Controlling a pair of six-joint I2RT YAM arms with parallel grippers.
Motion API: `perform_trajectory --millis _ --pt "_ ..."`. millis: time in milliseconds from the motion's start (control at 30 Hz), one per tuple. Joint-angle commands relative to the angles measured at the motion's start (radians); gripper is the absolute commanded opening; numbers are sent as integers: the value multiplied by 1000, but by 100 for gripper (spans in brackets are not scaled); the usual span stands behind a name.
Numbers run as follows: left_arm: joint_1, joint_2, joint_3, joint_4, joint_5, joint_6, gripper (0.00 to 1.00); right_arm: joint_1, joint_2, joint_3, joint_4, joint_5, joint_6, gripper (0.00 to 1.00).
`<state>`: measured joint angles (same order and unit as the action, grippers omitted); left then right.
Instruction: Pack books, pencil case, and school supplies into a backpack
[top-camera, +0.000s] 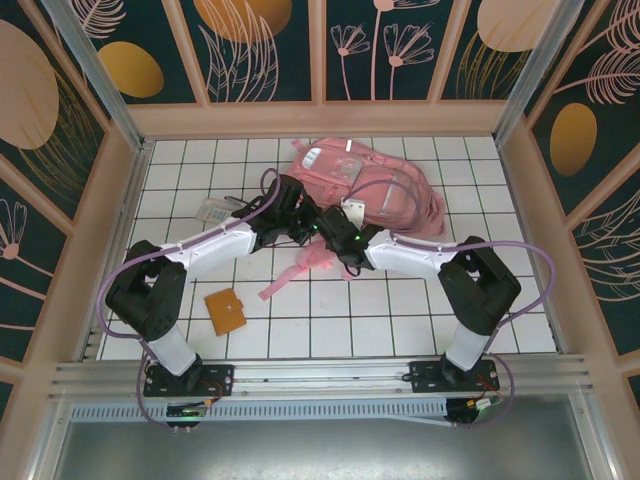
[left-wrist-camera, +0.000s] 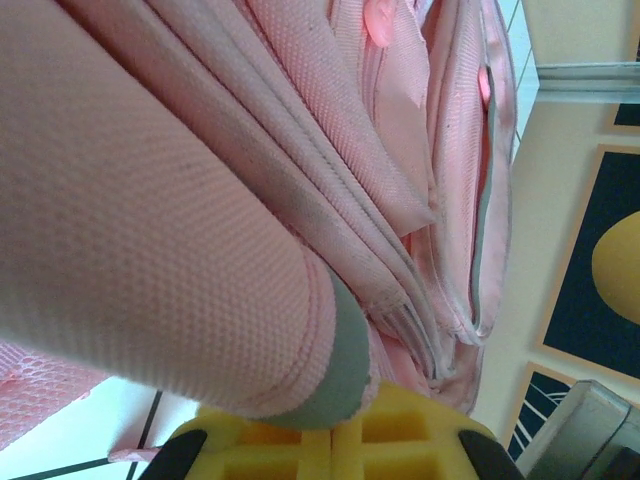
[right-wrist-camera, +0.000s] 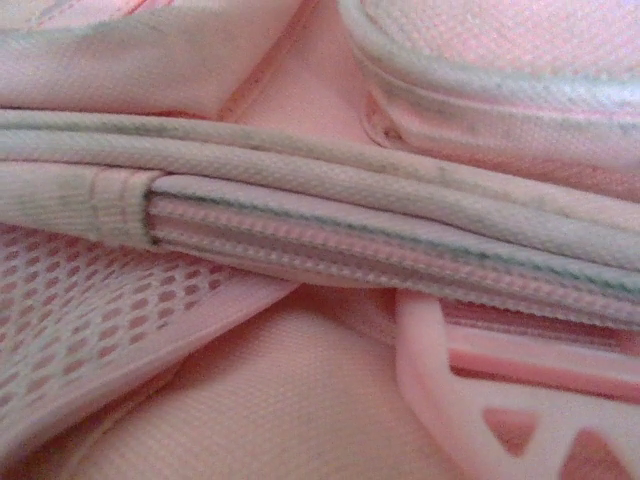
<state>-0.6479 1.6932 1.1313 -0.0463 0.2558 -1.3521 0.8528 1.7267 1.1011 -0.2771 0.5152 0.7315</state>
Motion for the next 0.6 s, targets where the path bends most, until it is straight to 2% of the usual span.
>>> perform_trajectory --millis 0,33,67,333,567 --pt "-21 -14 27 12 78 -9 0 -23 2 67 -50 84 40 11" --pt "-21 -13 25 5 69 -1 0 -29 -6 69 -63 76 37 3" --pt "-21 -13 24 -4 59 10 0 -35 -16 68 -71 63 33 0" --pt "0 10 7 -52 -9 71 0 -158 -166 -48 -91 -225 -112 0" --pt "20 9 35 -107 -58 132 0 -291 -329 -180 -146 -338 -245 0"
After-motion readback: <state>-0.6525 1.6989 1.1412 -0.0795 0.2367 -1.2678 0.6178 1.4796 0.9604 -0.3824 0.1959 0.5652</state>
